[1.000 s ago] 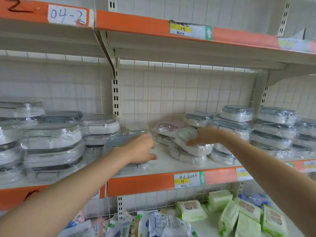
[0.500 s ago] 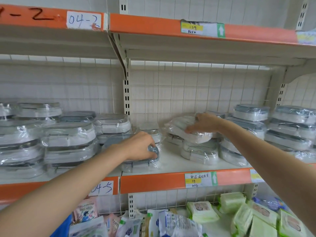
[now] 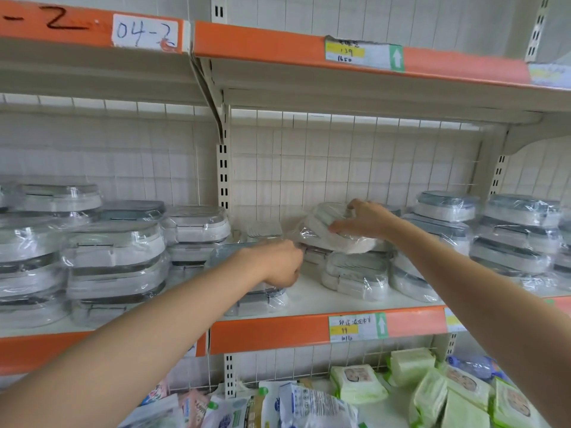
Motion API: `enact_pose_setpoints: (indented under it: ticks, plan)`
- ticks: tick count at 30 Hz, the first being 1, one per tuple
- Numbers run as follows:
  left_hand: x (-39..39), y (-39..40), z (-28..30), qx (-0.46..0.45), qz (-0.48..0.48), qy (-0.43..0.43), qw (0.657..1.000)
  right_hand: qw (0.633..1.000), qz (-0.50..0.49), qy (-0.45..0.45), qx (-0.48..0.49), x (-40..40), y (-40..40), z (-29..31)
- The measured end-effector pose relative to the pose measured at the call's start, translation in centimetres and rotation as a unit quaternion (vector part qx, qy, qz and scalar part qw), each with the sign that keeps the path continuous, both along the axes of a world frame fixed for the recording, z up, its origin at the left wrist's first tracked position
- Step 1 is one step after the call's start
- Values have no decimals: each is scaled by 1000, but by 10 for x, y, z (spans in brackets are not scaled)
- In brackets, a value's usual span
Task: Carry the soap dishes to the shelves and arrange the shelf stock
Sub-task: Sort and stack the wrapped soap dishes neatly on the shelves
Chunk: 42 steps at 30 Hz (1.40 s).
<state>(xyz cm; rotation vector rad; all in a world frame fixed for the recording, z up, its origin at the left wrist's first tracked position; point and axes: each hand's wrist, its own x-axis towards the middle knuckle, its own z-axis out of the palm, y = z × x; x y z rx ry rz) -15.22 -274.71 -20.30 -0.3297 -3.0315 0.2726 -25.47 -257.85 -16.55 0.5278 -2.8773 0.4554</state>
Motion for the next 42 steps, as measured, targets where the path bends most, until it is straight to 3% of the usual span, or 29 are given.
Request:
enact_pose_setpoints:
  ticks: [6,13,19,24,27,37,42]
  plan:
    - [9,-18,2,-13,7,-22,1000,1000,19,3,-8,-3,-35,2]
    - [27,-53,1,90,-29,3,996,999,32,6,-24,-8,-117,-3]
    - [30,-68,-4,151,-34,12,988,998,32,-45,42,-12,-151,-8]
    - [22,-49,-4,128,-61,51,989,996,71,-53,32,-22,-95,0]
    - [-3,-24,-13,133,-71,53,987,994,62,-33,89,-28,-43,0]
    - [-76,62,-34,92,-72,-68,991,987,25,26,157,-15,57,-9]
    - [-63,55,-42,66,-82,6,994,989,29,46,138,-21,71,-19]
